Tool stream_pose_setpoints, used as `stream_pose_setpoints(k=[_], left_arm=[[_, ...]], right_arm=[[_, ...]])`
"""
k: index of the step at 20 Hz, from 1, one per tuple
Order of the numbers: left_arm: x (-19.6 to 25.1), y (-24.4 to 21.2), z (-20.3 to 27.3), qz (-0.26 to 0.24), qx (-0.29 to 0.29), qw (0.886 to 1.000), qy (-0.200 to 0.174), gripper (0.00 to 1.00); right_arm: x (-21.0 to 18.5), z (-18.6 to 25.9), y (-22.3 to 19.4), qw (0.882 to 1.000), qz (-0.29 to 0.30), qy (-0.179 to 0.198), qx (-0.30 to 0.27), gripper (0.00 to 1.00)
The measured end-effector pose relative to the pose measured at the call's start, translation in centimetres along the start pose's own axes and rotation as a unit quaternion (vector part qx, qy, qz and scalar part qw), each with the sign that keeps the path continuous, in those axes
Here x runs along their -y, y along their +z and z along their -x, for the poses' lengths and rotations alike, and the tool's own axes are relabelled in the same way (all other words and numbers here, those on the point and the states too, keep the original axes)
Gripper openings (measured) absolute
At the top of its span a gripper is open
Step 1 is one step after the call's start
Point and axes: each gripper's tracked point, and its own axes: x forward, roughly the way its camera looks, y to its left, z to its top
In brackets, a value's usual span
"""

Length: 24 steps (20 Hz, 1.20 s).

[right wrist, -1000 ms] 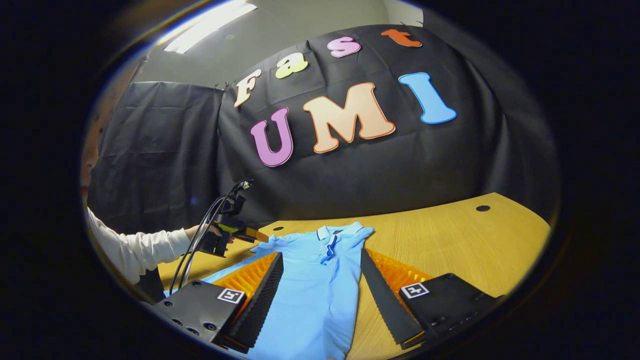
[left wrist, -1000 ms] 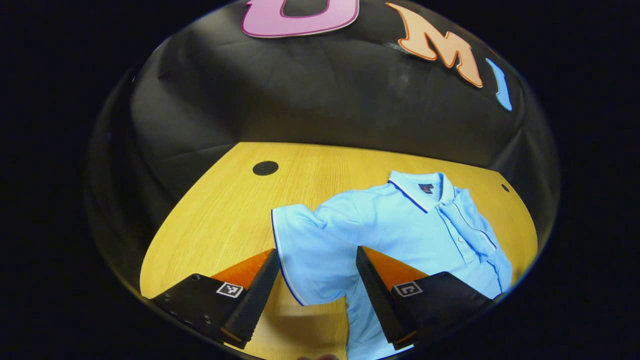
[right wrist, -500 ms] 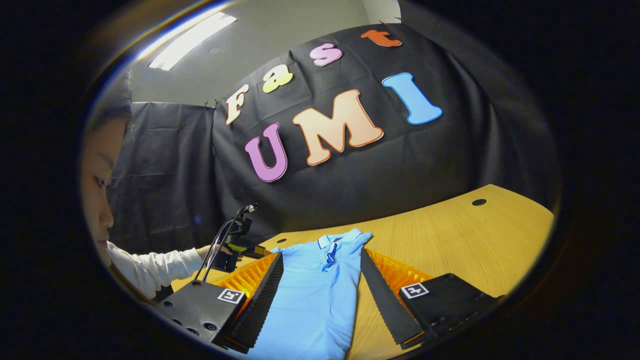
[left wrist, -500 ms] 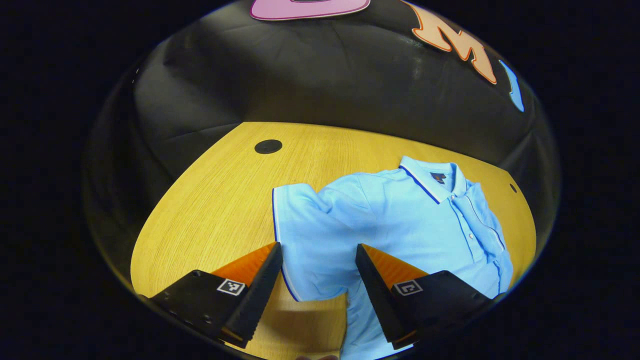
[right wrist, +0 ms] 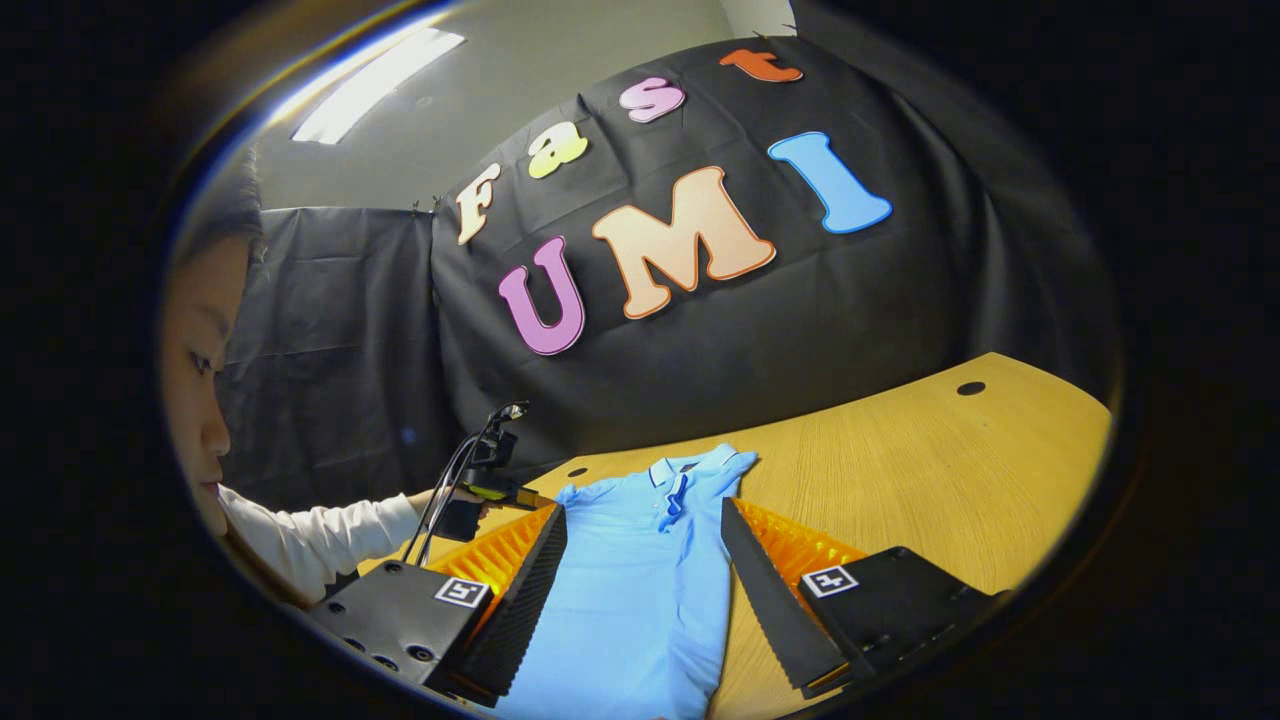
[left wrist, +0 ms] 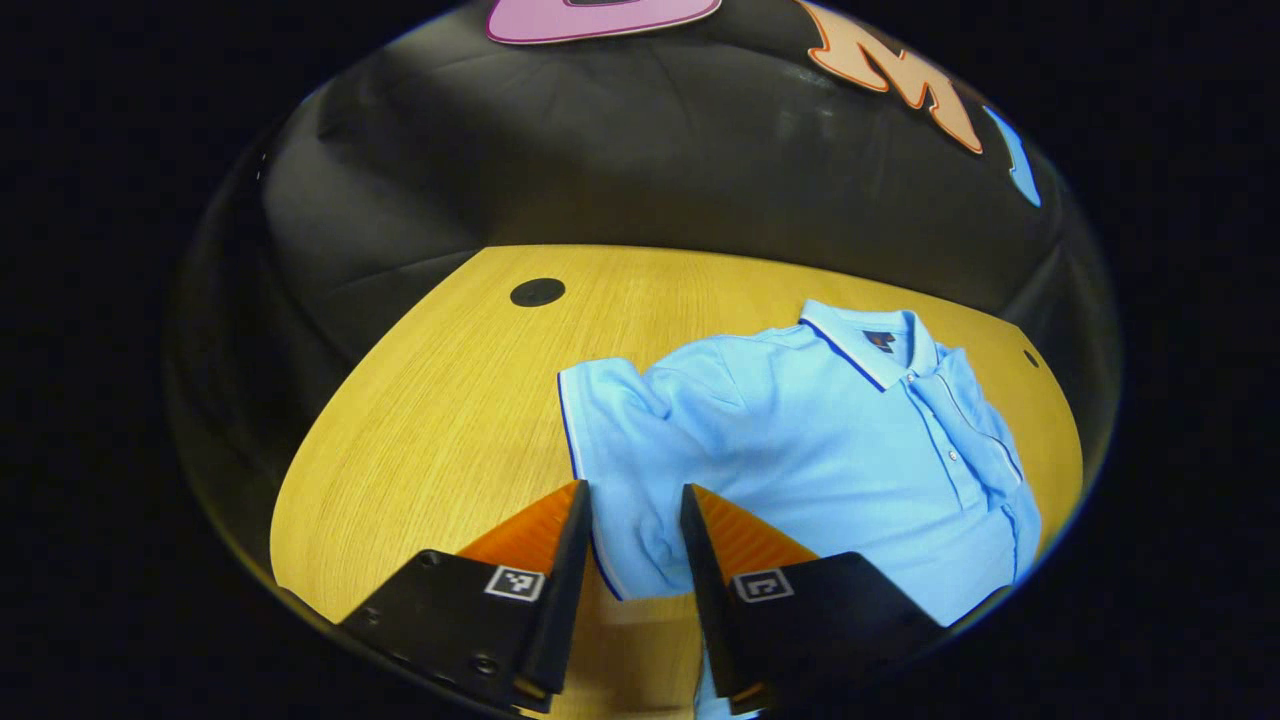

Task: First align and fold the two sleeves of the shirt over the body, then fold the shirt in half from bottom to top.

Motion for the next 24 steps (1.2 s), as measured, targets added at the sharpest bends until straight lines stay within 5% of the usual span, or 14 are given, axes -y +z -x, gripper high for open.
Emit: stream_pose_setpoints(k=[3,5,11,19,24], left_arm=[[0.8,0.2,0.3,0.007,0.001,1.0,-0.011,0.13],[0.9,0.4,0.3,0.007,0.004,1.0,-0.017,0.03],[4.5,2.2,1.2,0.01,0.022,0.998,-0.061,0.0],[16.3,4.7,2.5,-0.024,0.035,0.985,-0.168,0.0],[20.8,1.7,2.2,-0.111,0.021,0.976,-0.185,0.0]], right_arm=[[0.3,0.1,0.1,1.0,0.003,-0.003,-0.001,0.97],[0.3,0.0,0.1,1.0,0.002,-0.003,-0.002,0.97],[1.0,0.2,0.2,1.0,-0.002,-0.008,-0.004,0.97],[0.8,0.3,-0.2,1.0,-0.011,-0.005,-0.007,0.97],[1.0,0.0,-1.0,1.0,-0.002,-0.011,-0.019,0.97]])
